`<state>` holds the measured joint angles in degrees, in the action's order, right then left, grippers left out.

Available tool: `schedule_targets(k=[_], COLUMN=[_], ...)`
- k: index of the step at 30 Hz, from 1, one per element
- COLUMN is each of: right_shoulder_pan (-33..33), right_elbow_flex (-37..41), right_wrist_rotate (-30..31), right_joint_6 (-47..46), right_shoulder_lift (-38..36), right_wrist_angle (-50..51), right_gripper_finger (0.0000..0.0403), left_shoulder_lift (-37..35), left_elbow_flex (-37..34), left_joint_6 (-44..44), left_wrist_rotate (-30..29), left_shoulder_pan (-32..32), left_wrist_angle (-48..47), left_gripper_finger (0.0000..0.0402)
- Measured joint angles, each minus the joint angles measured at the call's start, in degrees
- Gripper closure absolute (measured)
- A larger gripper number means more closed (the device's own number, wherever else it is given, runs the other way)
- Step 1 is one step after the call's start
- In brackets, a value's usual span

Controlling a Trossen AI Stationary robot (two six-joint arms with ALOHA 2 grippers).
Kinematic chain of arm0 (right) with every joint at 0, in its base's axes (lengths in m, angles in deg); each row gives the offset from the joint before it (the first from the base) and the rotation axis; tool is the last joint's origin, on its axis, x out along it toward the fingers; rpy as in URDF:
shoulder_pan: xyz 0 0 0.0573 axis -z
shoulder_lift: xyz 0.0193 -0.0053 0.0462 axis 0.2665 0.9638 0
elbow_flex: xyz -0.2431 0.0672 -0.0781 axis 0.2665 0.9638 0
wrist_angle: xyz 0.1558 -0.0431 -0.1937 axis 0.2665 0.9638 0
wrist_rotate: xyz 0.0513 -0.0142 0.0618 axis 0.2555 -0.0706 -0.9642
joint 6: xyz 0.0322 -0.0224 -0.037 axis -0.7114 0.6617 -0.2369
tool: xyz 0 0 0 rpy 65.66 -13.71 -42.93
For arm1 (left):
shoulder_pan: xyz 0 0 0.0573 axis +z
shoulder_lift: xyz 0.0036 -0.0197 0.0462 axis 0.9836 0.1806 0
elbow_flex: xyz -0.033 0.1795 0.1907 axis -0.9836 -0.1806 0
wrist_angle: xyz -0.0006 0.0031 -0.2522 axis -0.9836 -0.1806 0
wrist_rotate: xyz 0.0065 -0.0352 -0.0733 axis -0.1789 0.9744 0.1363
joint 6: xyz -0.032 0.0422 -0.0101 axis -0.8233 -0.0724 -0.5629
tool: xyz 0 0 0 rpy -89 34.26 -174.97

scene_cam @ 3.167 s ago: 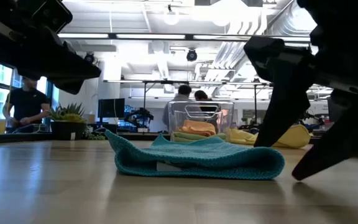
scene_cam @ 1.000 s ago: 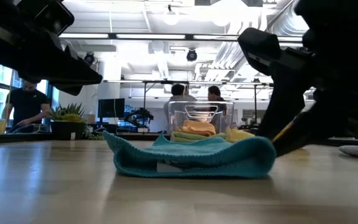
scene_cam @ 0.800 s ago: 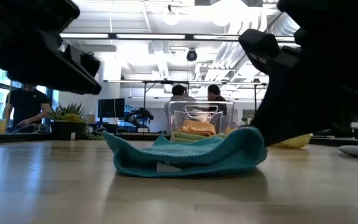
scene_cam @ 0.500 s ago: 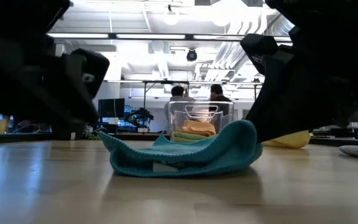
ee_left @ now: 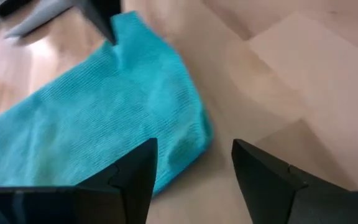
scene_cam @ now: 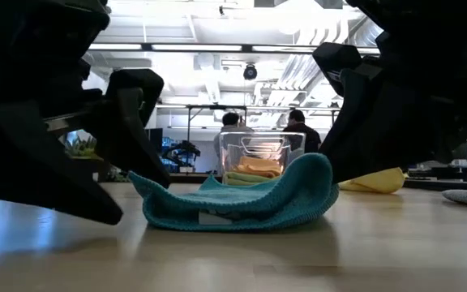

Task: Fold microfiber towels
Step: Fold the blue microfiber cloth

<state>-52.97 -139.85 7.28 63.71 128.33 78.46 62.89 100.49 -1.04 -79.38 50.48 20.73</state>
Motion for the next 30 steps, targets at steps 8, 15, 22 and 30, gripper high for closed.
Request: schedule_targets(k=[8,15,22,30], right_shoulder_pan=[0.00,0.00,-0.07,-1.67], right_elbow_flex=[-0.02,-0.02,-0.02,-0.02], right_wrist_rotate=[-0.02,-0.02,-0.02,-0.01], right_joint_6=[1.34,1.34,1.34,0.49], right_shoulder_lift=[-0.01,-0.03,-0.05,-0.05], right_wrist_angle=[-1.32,-1.36,-1.39,-1.11], right_gripper_finger=[0.0402,0.0402,0.0402,0.0402], left_shoulder_lift=[0.00,0.24,1.05,-0.68], left_elbow_flex=[0.22,0.30,0.33,0.12], left_joint_6=[6.05,8.75,7.55,2.43], left_wrist_rotate=[3.24,5.00,3.10,-0.99], left_shoulder_pan=[2.62,3.65,3.54,1.48], left_wrist_angle=[-0.64,-0.50,0.71,1.09], left_gripper_finger=[0.0264,0.0317,0.0391,0.0399])
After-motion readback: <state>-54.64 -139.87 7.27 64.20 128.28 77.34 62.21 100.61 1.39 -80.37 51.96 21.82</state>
